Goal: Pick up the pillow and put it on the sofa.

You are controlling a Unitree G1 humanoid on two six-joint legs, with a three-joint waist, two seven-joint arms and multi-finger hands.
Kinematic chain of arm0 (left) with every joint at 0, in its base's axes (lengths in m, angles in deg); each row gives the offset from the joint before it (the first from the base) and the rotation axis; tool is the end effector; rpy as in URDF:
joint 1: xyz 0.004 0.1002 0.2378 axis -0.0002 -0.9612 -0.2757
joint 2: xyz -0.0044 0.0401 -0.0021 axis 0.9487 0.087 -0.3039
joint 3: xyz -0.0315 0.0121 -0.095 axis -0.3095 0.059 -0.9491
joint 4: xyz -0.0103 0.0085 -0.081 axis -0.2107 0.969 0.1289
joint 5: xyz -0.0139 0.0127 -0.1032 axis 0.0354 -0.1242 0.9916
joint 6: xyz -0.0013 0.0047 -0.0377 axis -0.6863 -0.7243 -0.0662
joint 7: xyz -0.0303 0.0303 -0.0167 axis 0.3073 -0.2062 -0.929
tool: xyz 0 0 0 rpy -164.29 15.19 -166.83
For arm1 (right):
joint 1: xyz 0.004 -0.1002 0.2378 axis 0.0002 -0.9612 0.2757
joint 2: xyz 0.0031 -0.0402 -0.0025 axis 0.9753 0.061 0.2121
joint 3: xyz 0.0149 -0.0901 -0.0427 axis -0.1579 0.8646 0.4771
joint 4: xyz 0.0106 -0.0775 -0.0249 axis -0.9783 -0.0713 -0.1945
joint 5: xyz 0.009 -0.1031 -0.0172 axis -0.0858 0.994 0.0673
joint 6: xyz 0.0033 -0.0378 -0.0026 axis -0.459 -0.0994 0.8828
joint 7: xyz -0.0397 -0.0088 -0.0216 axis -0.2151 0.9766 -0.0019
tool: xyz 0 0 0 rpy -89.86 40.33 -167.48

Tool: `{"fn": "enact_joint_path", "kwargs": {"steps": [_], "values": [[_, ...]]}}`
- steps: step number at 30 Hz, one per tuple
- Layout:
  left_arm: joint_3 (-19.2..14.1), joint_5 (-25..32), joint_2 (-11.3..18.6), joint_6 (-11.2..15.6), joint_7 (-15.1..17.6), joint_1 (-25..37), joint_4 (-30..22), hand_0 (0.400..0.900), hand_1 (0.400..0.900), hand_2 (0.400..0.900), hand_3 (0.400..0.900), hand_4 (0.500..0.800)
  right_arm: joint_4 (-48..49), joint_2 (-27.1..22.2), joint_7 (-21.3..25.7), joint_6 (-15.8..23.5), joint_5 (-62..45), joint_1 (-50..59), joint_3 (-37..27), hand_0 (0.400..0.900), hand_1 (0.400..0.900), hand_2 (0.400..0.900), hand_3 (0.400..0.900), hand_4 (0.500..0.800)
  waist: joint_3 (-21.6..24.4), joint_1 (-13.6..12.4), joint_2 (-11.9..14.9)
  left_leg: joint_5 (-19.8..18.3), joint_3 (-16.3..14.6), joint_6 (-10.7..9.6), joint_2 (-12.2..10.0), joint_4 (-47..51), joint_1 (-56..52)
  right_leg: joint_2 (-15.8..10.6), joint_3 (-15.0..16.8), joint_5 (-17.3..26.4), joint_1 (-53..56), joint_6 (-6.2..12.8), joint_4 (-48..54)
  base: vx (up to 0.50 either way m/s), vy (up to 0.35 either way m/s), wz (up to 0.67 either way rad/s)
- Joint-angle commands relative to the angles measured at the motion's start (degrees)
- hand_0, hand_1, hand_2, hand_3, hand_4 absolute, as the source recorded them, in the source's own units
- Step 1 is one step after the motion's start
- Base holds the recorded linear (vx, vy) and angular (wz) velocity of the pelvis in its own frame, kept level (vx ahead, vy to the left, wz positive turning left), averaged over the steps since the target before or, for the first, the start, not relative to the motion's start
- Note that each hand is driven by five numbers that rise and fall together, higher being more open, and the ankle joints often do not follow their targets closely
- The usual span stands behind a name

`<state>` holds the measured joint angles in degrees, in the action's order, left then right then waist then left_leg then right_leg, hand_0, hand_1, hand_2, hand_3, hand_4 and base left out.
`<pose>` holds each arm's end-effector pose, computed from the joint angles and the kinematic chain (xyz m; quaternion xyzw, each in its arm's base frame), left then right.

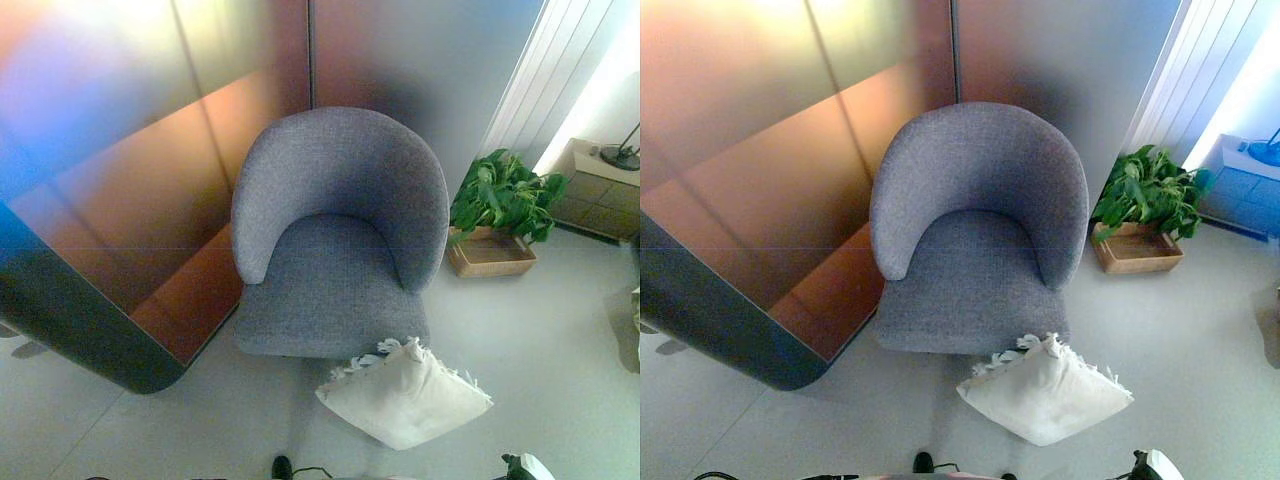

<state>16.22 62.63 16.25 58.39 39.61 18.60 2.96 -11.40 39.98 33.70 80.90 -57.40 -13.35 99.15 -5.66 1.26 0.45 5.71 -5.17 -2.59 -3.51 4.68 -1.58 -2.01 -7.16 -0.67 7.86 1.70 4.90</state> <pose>0.0517 0.2703 -0.1085 0.0392 0.6483 -0.0009 0.7604 0.0501 -0.2678 -0.1095 -0.4081 0.5590 -0.0880 0.7164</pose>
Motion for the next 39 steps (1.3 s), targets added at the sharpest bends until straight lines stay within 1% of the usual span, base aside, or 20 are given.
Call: {"fn": "enact_joint_path", "kwargs": {"steps": [1, 2, 3, 5, 8, 11, 13, 18, 20, 22, 27, 29, 34, 39], "values": [[2.1, -1.4, -1.2, -0.8, 0.1, 0.8, 2.7, 0.900, 0.900, 0.900, 0.900, 0.800, 0.5, -1.5, 4.1, 0.0, -2.4, 3.2, -0.9, 0.900, 0.900, 0.900, 0.900, 0.800, -1.1, -0.8, 2.6, -7.3, -1.3, 1.1, 1.1, 0.3, -4.8, -2.1, 1.1, 3.6, -2.6, 4.61, 0.1, 0.00, 0.000, 0.00], [2.2, -0.8, -1.2, -0.4, 0.2, 0.9, 2.8, 0.900, 0.900, 0.900, 0.900, 0.800, 0.5, -1.6, 4.1, 0.0, -2.4, 3.3, -0.9, 0.900, 0.900, 0.900, 0.900, 0.800, -1.2, -0.8, 2.5, -7.2, -1.3, 1.1, 1.1, 0.3, -4.8, -2.1, 1.1, 3.7, -2.6, 4.59, 0.1, 0.00, 0.000, 0.00], [2.2, 0.2, -1.1, -0.8, -0.5, 1.1, 2.3, 0.900, 0.900, 0.900, 0.900, 0.800, 0.6, -1.7, 4.2, -0.1, -2.6, 3.4, -1.0, 0.900, 0.900, 0.900, 0.900, 0.800, -1.3, -0.8, 2.5, -7.1, -1.2, 1.1, 1.1, 0.3, -4.6, -2.1, 1.2, 3.7, -2.7, 4.61, 0.1, 0.00, 0.000, 0.00], [2.2, 0.2, -1.0, -1.5, -1.9, 1.2, 1.8, 0.900, 0.900, 0.900, 0.900, 0.800, 1.1, -1.9, 4.3, -0.3, -2.7, 3.4, -1.1, 0.900, 0.900, 0.900, 0.900, 0.800, -1.6, -0.9, 2.5, -7.1, -1.3, 1.1, 1.1, 0.3, -4.5, -2.1, 1.1, 3.8, -2.9, 4.62, 0.1, 0.00, 0.000, 0.00], [2.4, 0.7, -1.0, -1.8, -1.7, 0.9, 1.5, 0.900, 0.900, 0.900, 0.900, 0.800, 0.9, -2.1, 4.6, 0.1, -2.1, 3.3, -1.2, 0.900, 0.900, 0.900, 0.900, 0.800, -1.7, -1.0, 2.4, -7.1, -1.2, 1.0, 1.1, 0.3, -4.4, -2.2, 0.9, 3.8, -2.9, 4.76, 0.1, 0.03, -0.041, 0.00], [2.3, 1.9, -0.6, -1.1, -1.6, 0.7, 1.4, 0.900, 0.900, 0.900, 0.900, 0.800, 1.1, -2.6, 5.1, 0.4, -2.1, 3.7, -1.0, 0.900, 0.900, 0.900, 0.900, 0.800, -2.1, -1.2, 2.3, -6.9, -1.2, 1.0, 1.0, 0.3, -3.9, -2.3, 0.7, 4.0, -3.3, 4.82, 0.1, 0.01, -0.071, -0.01], [2.5, 1.8, -0.2, -1.6, -1.9, 1.2, 0.9, 0.900, 0.900, 0.900, 0.900, 0.800, 1.5, -3.2, 5.4, 0.2, -2.4, 4.3, -0.7, 0.900, 0.900, 0.900, 0.900, 0.800, -2.6, -1.4, 2.2, -6.7, -1.2, 1.1, 1.0, 0.3, -3.1, -2.4, 0.5, 4.1, -4.0, 4.77, 0.1, -0.06, -0.086, 0.03], [4.4, 3.6, 0.9, -1.7, -0.9, 4.1, -0.2, 0.900, 0.900, 0.900, 0.900, 0.800, 2.5, -6.5, 5.8, 0.0, -3.7, 8.6, 0.2, 0.900, 0.900, 0.900, 0.900, 0.800, -5.8, -1.6, 1.2, -5.2, -0.6, 1.0, 0.9, 0.3, 0.7, -2.6, 0.3, 5.0, -7.7, 4.48, -0.3, -0.17, -0.080, 0.07], [4.6, 3.8, 1.2, -1.5, -0.5, 4.9, -0.4, 0.900, 0.900, 0.900, 0.900, 0.800, 2.6, -7.6, 6.6, 0.6, -3.9, 9.9, 0.4, 0.900, 0.900, 0.900, 0.900, 0.800, -7.0, -1.7, 0.8, -4.9, -0.3, 0.9, 0.8, 0.3, 1.9, -2.7, 0.1, 5.2, -8.7, 4.46, -0.2, -0.10, -0.091, 0.05], [4.9, 3.6, 1.4, -1.9, -0.4, 5.3, -0.8, 0.900, 0.900, 0.900, 0.900, 0.800, 2.9, -8.3, 7.1, 0.9, -3.8, 10.9, 0.6, 0.900, 0.900, 0.900, 0.900, 0.800, -7.7, -1.9, 0.6, -4.6, 0.1, 0.9, 0.9, 0.3, 2.8, -2.7, 0.2, 5.3, -9.5, 4.44, -0.1, -0.07, -0.089, 0.01], [6.0, 3.7, 2.0, -2.2, 0.0, 6.6, -1.3, 0.900, 0.900, 0.900, 0.900, 0.800, 4.5, -11.2, 7.2, 1.3, -3.4, 13.9, 1.3, 0.900, 0.900, 0.900, 0.900, 0.800, -10.0, -2.1, 0.3, -3.8, 0.7, 0.7, 0.8, 0.3, 5.5, -2.5, -0.1, 5.6, -12.0, 4.27, -0.4, -0.08, -0.068, 0.02], [6.2, 4.4, 2.1, -1.9, 0.2, 7.4, -1.5, 0.900, 0.900, 0.900, 0.900, 0.800, 4.8, -12.7, 6.8, 1.4, -3.9, 15.3, 1.5, 0.900, 0.900, 0.900, 0.900, 0.800, -11.0, -2.2, 0.1, -3.5, 1.0, 0.5, 0.9, 0.3, 6.8, -2.4, 0.1, 5.9, -13.2, 4.17, -0.2, -0.09, -0.025, -0.01], [6.7, 4.6, 1.8, -2.0, 0.2, 8.4, -1.6, 0.900, 0.900, 0.900, 0.900, 0.800, 5.4, -14.1, 6.7, 2.1, -3.7, 17.8, 1.9, 0.900, 0.900, 0.900, 0.900, 0.800, -12.6, -2.6, -0.2, -3.1, 1.8, 0.3, 1.1, 0.3, 8.6, -2.3, 0.7, 6.5, -15.2, 4.22, 0.1, -0.04, -0.004, -0.04], [7.3, 5.9, 1.9, -1.9, 0.6, 9.9, -1.8, 0.900, 0.900, 0.900, 0.900, 0.800, 6.8, -15.1, 6.2, 2.2, -3.8, 20.4, 3.5, 0.900, 0.900, 0.900, 0.900, 0.800, -14.0, -2.8, 0.4, -2.8, 2.0, 0.2, 1.0, 0.3, 10.5, -2.2, 0.8, 7.1, -17.3, 4.40, 0.1, -0.02, -0.007, -0.02]]}}
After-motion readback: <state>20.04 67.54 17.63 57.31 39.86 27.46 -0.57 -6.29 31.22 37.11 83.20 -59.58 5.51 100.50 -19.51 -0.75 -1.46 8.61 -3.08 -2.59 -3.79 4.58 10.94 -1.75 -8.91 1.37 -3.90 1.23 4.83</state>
